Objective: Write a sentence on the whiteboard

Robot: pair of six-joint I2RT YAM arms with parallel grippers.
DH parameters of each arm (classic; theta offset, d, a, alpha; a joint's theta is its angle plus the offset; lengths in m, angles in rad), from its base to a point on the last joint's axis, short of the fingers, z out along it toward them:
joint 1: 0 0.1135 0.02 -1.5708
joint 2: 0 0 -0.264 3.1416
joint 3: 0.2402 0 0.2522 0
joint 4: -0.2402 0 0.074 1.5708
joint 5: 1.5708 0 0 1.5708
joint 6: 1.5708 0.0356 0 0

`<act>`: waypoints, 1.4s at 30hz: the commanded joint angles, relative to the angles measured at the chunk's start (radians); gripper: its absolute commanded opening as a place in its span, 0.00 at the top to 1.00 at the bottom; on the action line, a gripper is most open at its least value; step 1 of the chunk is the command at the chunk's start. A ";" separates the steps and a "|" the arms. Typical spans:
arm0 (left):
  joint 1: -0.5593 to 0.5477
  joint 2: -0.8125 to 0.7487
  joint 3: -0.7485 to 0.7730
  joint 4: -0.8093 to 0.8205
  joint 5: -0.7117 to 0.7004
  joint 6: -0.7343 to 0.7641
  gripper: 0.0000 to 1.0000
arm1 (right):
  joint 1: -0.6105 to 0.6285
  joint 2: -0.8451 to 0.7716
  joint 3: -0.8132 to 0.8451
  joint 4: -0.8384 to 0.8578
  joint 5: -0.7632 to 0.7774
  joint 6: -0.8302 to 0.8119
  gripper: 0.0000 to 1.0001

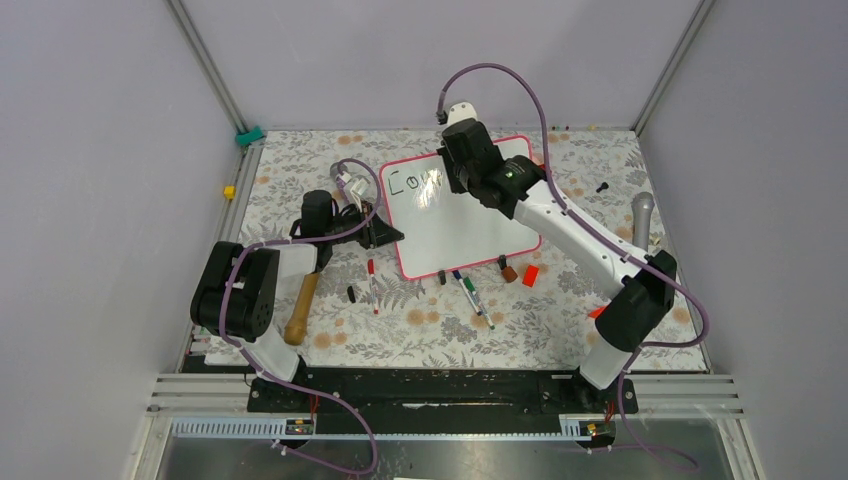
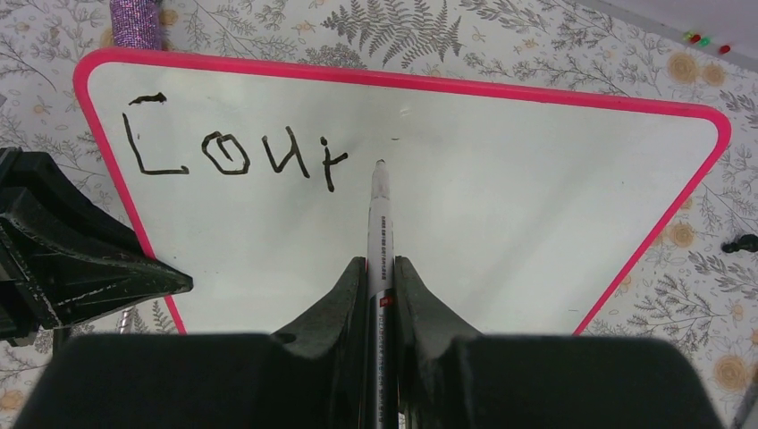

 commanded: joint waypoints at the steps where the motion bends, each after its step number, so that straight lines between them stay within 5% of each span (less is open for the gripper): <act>1: 0.007 0.036 0.001 -0.026 -0.077 0.067 1.00 | -0.019 0.005 0.010 0.015 -0.019 0.014 1.00; 42: 0.009 0.042 0.003 -0.025 -0.075 0.066 1.00 | -0.043 0.093 0.088 -0.022 -0.003 0.028 1.00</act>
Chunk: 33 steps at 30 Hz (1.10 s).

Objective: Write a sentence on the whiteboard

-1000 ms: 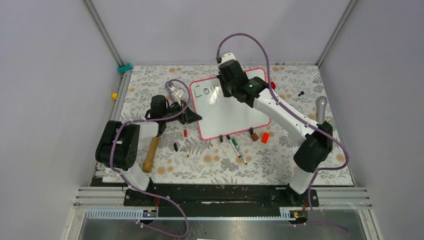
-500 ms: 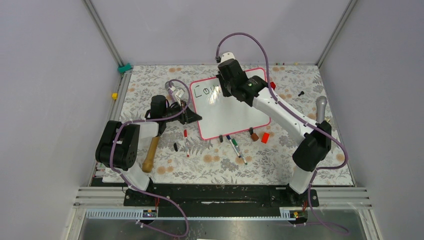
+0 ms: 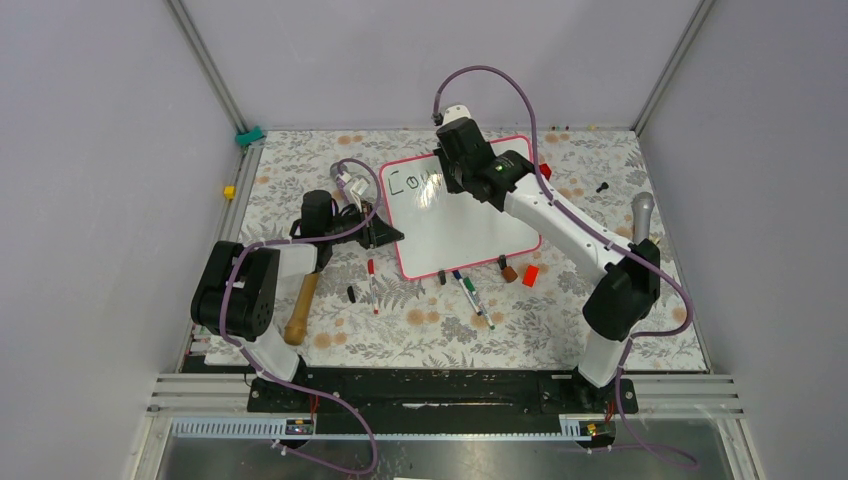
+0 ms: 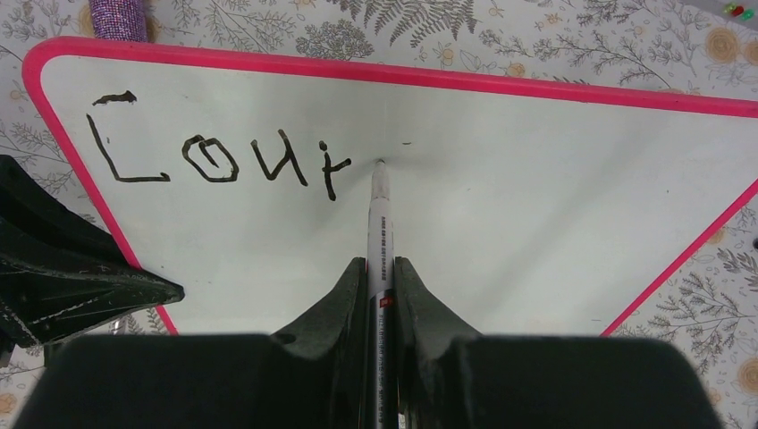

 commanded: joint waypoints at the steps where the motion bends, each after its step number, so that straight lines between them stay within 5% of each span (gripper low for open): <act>1: 0.007 0.037 0.003 -0.033 -0.079 0.069 1.00 | -0.013 0.011 0.050 -0.001 0.039 0.011 1.00; 33: 0.006 0.038 0.003 -0.034 -0.074 0.069 1.00 | -0.013 0.028 0.047 -0.028 -0.059 -0.008 1.00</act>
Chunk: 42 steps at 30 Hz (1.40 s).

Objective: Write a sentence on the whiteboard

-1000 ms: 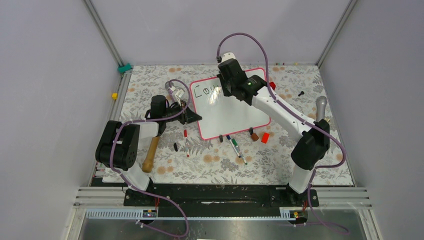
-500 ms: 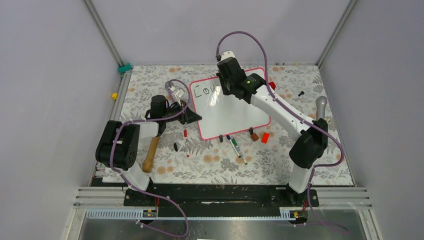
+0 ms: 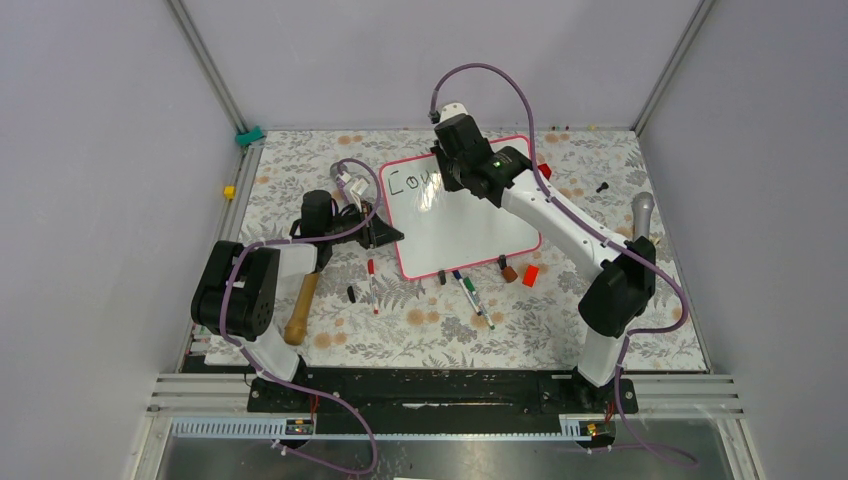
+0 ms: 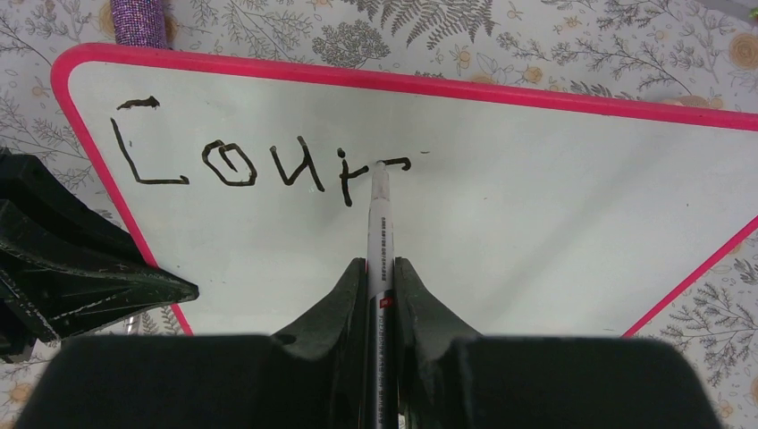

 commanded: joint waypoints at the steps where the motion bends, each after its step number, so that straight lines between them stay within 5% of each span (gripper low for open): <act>1: 0.005 0.036 0.004 -0.034 -0.075 0.069 1.00 | -0.008 -0.006 -0.006 -0.005 -0.023 -0.007 1.00; 42: 0.007 0.035 0.002 -0.030 -0.073 0.068 1.00 | -0.010 0.018 0.058 -0.028 0.067 -0.020 1.00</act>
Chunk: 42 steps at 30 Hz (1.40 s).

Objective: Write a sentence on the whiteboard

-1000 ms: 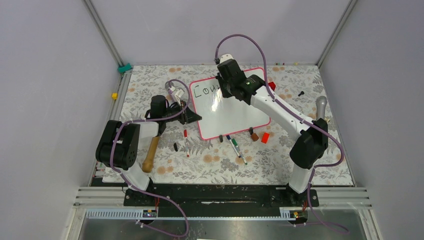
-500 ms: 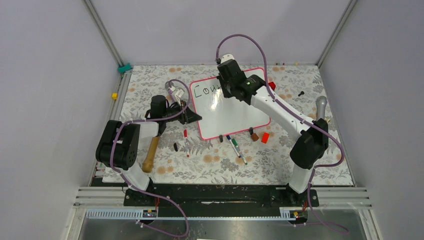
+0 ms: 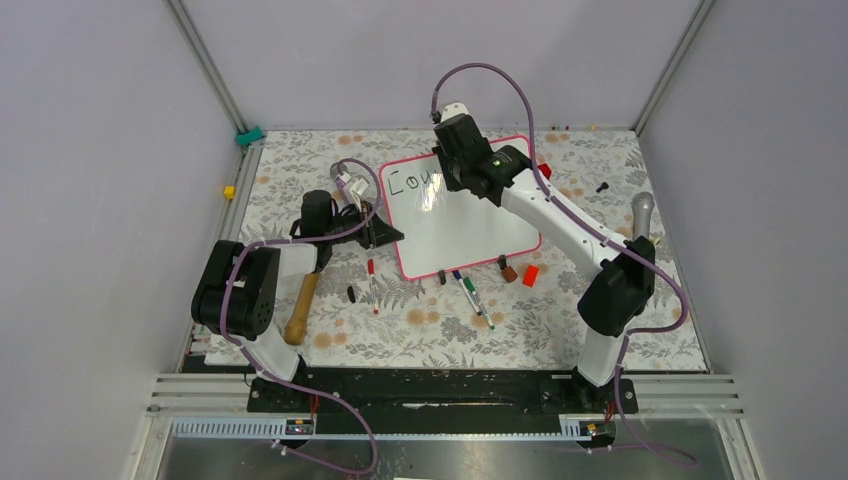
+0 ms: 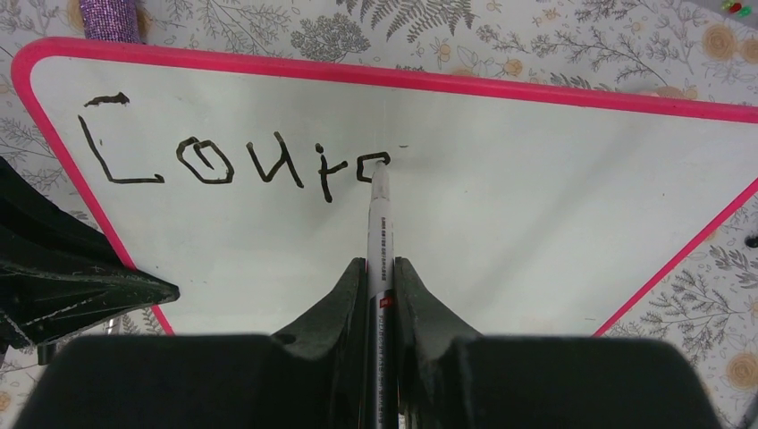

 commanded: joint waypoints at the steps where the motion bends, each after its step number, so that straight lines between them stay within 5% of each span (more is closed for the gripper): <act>1: 0.005 0.031 0.002 -0.036 -0.080 0.072 1.00 | -0.010 0.015 0.051 -0.001 0.035 -0.014 1.00; 42: 0.006 0.033 0.003 -0.033 -0.077 0.069 1.00 | -0.023 -0.101 -0.062 0.051 -0.007 0.014 1.00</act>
